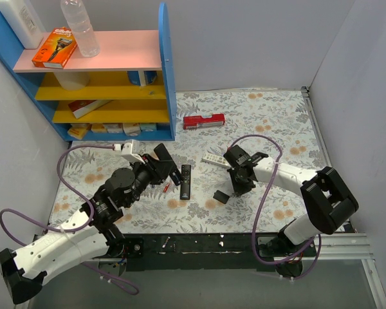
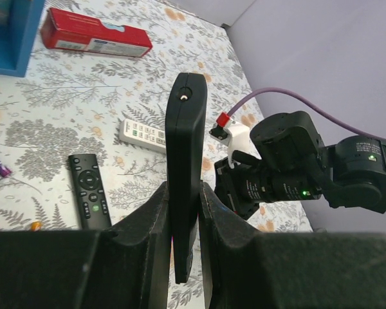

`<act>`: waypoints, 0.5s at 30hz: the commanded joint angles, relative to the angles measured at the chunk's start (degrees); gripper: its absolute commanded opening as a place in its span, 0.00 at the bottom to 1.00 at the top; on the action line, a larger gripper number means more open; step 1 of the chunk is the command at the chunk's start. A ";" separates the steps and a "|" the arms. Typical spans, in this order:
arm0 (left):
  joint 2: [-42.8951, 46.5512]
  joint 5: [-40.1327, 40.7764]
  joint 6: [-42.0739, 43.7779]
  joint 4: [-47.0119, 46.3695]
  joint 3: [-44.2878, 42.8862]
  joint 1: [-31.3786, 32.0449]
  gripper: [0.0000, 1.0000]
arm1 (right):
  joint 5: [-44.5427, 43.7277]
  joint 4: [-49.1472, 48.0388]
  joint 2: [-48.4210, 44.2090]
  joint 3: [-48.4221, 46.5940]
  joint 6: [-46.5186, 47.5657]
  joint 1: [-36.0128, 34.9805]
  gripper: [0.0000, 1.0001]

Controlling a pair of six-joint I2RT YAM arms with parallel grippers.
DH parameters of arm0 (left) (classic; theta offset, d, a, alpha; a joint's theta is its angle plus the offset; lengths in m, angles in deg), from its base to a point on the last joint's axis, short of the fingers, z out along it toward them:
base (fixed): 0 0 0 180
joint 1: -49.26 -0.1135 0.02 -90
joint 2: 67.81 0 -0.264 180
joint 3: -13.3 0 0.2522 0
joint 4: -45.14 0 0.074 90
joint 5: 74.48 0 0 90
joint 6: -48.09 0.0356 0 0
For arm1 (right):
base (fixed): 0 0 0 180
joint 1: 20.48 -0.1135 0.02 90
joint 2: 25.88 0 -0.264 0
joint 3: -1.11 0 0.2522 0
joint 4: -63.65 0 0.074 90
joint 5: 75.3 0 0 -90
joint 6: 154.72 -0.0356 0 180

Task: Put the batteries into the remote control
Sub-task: Pick up the battery from the center of the board.

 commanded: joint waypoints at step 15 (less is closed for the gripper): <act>-20.93 -23.49 -11.00 -50.86 16.13 -4.57 0.00 | 8.68 23.25 -9.48 -27.16 8.96 -5.60 0.01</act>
